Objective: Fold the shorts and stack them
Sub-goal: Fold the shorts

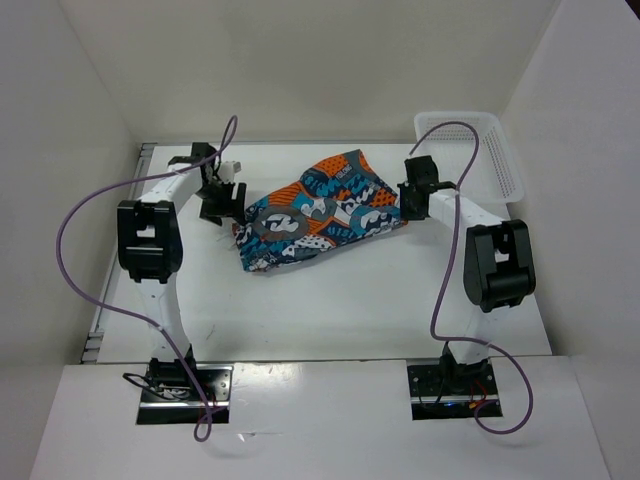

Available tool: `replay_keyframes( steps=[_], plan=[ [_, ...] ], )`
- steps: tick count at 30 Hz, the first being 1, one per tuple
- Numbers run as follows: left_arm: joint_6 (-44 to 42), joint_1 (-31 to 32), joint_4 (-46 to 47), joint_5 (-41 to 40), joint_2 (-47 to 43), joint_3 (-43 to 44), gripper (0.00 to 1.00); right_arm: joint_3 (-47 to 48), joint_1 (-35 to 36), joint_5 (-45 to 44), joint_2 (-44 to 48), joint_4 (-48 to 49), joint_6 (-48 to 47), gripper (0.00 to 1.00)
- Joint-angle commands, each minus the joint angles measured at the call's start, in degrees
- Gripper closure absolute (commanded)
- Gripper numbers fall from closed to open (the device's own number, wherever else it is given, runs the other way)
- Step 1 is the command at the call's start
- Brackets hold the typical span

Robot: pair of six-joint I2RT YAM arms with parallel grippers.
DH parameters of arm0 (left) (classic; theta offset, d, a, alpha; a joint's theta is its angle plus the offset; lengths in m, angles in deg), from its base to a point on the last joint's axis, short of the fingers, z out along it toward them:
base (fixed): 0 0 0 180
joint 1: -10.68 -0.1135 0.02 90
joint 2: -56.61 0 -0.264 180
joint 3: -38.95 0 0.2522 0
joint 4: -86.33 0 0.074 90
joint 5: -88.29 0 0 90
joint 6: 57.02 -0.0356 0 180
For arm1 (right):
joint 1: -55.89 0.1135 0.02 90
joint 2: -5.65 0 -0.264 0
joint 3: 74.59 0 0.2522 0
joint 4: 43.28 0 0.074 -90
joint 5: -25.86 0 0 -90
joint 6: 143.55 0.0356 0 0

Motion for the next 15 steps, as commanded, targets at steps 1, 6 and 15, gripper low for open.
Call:
replay_keyframes(
  steps=[1, 6, 15],
  plan=[
    [-0.25, 0.23, -2.36, 2.12, -1.00, -1.23, 0.19, 4.20, -0.47, -1.29, 4.86, 3.96, -6.44, 1.00],
    [-0.25, 0.23, -1.84, 4.06, 2.24, -3.17, 0.13, 6.85, -0.47, 0.73, 4.87, 4.48, -12.69, 1.00],
    [-0.25, 0.76, -2.97, 9.94, 9.98, 5.35, 0.62, 14.83, 12.59, 6.18, 4.87, 2.39, -32.72, 1.00]
  ],
)
